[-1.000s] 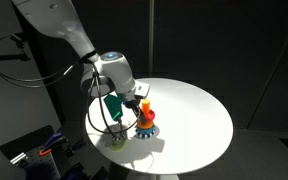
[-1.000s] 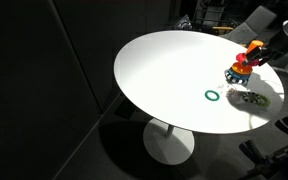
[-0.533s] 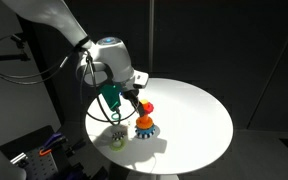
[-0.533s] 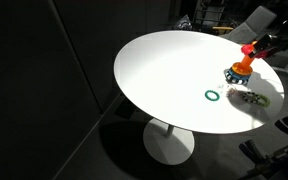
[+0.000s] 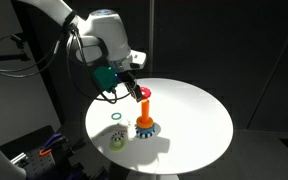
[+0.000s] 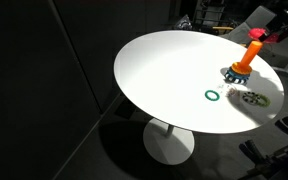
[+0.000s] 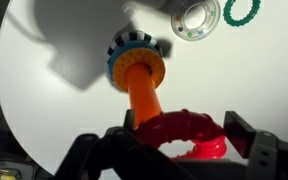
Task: Remove the red hoop from the stand
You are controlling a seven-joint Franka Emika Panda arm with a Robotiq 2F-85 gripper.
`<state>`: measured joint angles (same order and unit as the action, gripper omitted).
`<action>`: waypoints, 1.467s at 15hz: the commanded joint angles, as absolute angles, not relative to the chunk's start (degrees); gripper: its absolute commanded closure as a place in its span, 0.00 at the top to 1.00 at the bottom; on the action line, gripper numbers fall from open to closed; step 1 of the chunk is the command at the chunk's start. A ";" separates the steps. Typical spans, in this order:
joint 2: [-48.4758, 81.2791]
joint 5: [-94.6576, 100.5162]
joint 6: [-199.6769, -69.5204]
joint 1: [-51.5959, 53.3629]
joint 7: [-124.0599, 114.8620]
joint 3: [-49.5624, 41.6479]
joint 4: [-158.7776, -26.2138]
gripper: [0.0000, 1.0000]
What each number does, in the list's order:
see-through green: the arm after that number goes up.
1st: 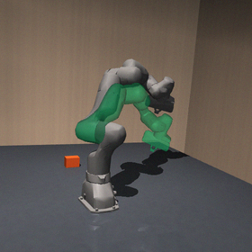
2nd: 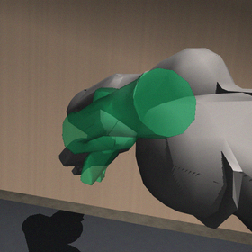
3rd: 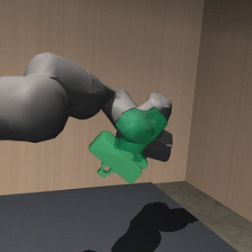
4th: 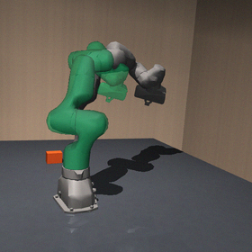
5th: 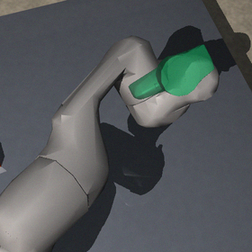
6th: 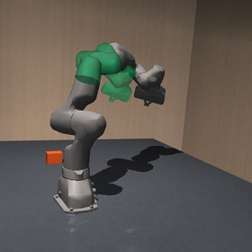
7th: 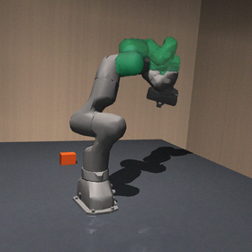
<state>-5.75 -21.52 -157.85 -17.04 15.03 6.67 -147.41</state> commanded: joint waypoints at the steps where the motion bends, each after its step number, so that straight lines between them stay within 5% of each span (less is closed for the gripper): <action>1: -8.80 -20.55 -153.76 -9.96 15.07 0.03 -147.73 0.63; 9: -4.51 -15.06 -149.20 -3.76 12.77 -2.21 -146.53 0.63; 22: 14.50 -1.97 -161.15 -3.55 5.47 -2.62 -144.76 0.63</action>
<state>11.04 -4.60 -160.30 -4.07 7.93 -1.57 -146.84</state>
